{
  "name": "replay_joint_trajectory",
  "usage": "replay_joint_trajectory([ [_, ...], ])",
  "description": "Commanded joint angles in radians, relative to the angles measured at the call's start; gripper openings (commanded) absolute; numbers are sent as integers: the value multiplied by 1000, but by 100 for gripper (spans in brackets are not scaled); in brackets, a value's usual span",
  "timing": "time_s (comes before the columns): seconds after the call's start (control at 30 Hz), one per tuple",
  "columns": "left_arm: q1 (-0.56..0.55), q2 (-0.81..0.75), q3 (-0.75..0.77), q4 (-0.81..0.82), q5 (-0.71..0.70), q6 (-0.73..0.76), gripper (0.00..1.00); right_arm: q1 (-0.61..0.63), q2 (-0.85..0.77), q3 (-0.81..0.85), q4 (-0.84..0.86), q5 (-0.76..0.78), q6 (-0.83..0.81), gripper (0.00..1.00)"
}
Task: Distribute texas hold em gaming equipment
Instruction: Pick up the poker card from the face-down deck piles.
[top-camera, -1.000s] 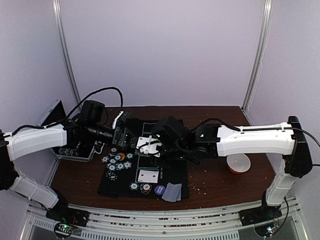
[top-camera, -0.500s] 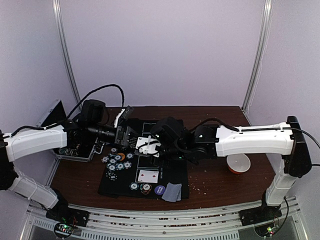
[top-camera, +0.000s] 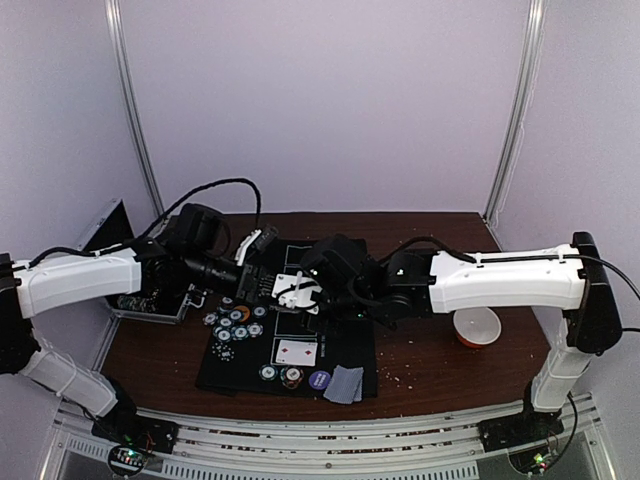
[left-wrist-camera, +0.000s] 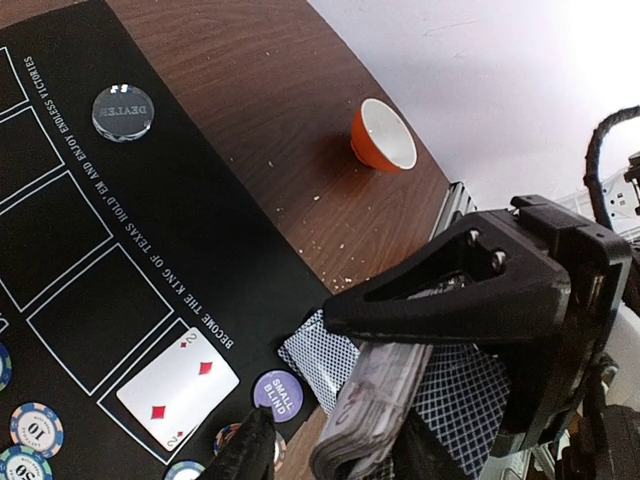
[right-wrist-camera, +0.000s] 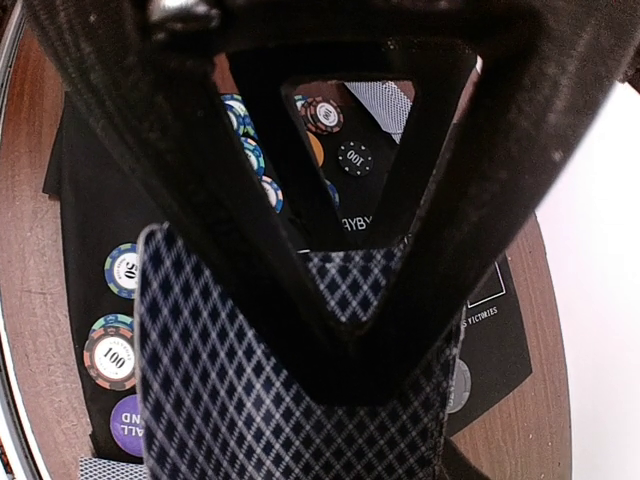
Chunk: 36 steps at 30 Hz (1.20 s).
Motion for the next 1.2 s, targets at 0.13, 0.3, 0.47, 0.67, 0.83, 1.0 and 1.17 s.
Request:
replay_joint_trajectory([
  [0.13, 23, -32, 25, -86, -93, 59, 40, 6, -5, 14, 20, 11, -8, 45],
  [0.3, 28, -41, 27, -92, -87, 62, 42, 5, -3, 11, 19, 11, -8, 45],
  [0.47, 27, -47, 45, -92, -61, 65, 52, 5, -2, 14, 18, 11, -8, 45],
  [0.67, 51, -57, 65, -98, -22, 60, 63, 4, -3, 16, 15, 11, -8, 45],
  [0.83, 74, -77, 59, -89, -12, 48, 52, 5, -1, 14, 14, 9, -6, 45],
  [1.0, 74, -66, 46, -83, 32, 46, 42, 5, 1, 14, 16, 10, -7, 45],
  [1.17, 74, -66, 36, -66, 59, 41, 38, 4, 4, 15, 16, 9, -8, 45],
])
